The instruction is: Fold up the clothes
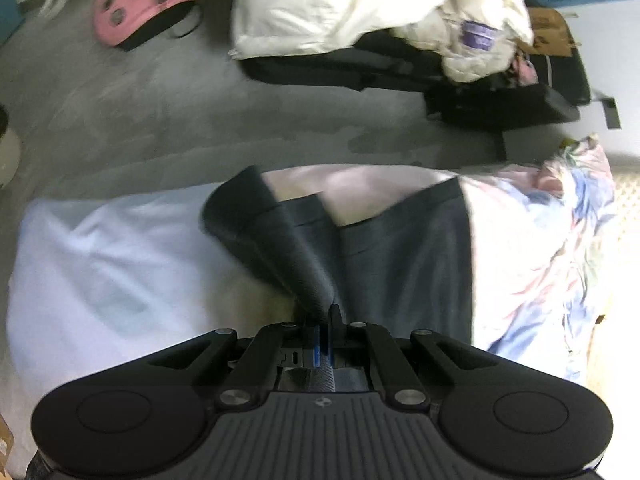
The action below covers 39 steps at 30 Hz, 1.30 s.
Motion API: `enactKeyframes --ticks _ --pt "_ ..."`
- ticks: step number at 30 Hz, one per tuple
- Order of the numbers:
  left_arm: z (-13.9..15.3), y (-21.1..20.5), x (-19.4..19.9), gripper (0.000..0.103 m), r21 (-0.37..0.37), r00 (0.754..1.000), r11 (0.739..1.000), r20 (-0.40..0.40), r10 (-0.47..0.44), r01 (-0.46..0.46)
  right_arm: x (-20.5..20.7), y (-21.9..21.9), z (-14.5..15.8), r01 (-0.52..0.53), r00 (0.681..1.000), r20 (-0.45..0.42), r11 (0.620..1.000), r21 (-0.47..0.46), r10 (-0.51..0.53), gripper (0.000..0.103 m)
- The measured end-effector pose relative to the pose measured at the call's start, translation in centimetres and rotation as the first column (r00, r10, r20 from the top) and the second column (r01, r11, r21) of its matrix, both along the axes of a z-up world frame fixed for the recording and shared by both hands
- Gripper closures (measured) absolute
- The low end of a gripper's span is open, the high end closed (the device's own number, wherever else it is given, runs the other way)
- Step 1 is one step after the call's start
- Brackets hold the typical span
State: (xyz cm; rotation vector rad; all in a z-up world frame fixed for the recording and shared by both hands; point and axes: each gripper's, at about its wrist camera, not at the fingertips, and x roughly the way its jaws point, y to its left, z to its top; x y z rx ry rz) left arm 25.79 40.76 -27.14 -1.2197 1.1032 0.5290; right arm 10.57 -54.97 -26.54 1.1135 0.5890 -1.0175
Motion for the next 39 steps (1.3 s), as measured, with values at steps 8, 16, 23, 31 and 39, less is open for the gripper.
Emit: enactKeyframes --ticks 8,16,23,31,39 --pt "2.3 -2.8 14.7 0.1 0.137 0.988 0.979 -0.034 -0.149 0.152 7.5 -4.8 -1.0 -0.008 0.997 0.078 1.0 0.009 0.007 0.082" --pt "0.7 -6.4 26.8 0.1 0.224 0.977 0.953 -0.097 -0.189 0.206 16.8 -8.3 -4.9 -0.079 0.994 0.082 0.996 0.032 0.076 0.082" --pt "-2.2 -9.0 33.8 0.1 0.262 0.957 0.925 -0.17 -0.237 0.276 21.9 -10.7 -9.2 -0.105 0.994 0.031 0.993 0.054 0.103 0.082" --pt "-4.5 -12.1 35.4 0.09 0.339 0.909 0.847 -0.23 -0.347 0.409 24.2 -11.4 -13.8 -0.152 0.988 0.002 0.986 0.068 0.153 0.076" --pt "-1.6 -13.3 31.3 0.052 0.415 0.911 0.814 -0.112 -0.396 0.405 25.3 -8.8 -10.8 -0.376 0.925 -0.079 0.925 -0.063 0.371 0.047"
